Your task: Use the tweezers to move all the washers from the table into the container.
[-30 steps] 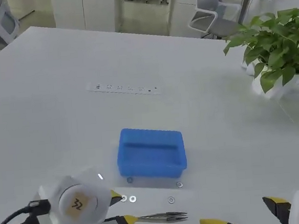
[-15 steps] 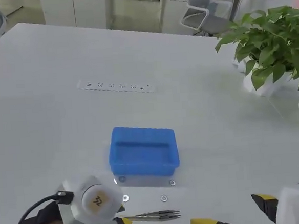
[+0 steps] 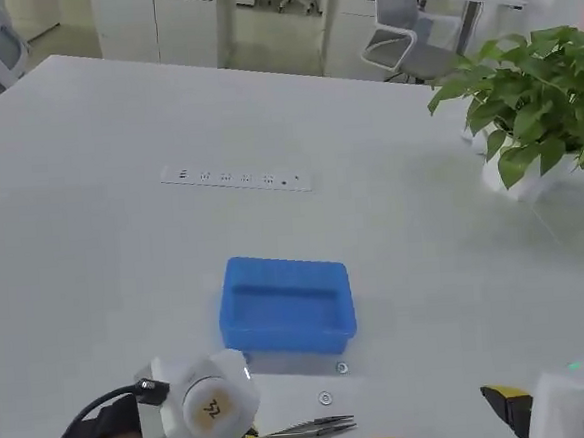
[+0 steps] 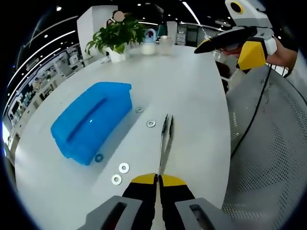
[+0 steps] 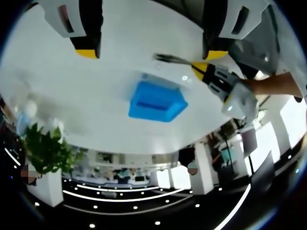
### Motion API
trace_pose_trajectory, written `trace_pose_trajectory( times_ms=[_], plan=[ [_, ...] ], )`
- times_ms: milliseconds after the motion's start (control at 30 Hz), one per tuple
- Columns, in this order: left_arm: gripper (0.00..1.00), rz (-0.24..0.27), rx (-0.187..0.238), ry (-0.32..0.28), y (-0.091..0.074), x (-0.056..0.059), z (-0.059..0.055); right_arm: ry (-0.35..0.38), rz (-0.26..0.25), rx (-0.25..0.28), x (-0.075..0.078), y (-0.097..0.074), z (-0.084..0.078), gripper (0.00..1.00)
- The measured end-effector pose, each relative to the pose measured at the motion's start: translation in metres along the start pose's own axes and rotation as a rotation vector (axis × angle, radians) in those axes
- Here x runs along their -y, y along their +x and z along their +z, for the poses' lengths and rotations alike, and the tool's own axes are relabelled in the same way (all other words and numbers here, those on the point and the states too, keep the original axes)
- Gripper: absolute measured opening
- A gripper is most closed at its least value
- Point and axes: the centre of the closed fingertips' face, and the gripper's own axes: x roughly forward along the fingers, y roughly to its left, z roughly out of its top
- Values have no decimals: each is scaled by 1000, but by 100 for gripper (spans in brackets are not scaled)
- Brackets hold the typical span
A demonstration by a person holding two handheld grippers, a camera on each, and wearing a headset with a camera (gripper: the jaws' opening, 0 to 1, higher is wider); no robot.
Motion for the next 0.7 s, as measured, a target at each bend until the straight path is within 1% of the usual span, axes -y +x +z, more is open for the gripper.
trace_pose_trajectory(
  times_ms=[100, 167, 200, 233, 333, 367, 400, 467, 533, 633, 667, 700],
  plan=[
    [0, 1, 6, 1, -5, 1, 4, -18, 15, -1, -4, 1, 2, 84],
    [0, -4, 24, -15, -12, 3, 10, -36, 30, -7, -9, 3, 2, 82],
    [0, -1, 36, -18, -16, 3, 13, -50, 41, -12, -12, 3, 2, 81],
    [0, 9, 61, -13, -23, 4, 20, -60, 50, -14, -14, 4, 3, 78],
    [0, 13, 92, -15, -38, 6, 31, -87, 82, -23, -23, 5, 3, 72],
    [0, 13, 108, -14, -44, 7, 37, -99, 92, -30, -26, 6, 2, 70],
    [0, 16, 122, -12, -48, 7, 41, -108, 101, -33, -28, 7, 2, 66],
    [0, 25, 165, 28, -57, 8, 52, -129, 124, -42, -35, 10, 1, 59],
    [0, 29, 174, 9, -64, 8, 57, -142, 149, -45, -42, 12, 1, 54],
    [0, 36, 205, 4, -73, 8, 66, -160, 191, -61, -53, 16, 0, 46],
    [0, 37, 213, 5, -76, 9, 68, -169, 246, -84, -64, 18, -4, 38],
    [0, 42, 218, 6, -78, 9, 70, -170, 263, -97, -67, 20, -7, 32]
  ],
)
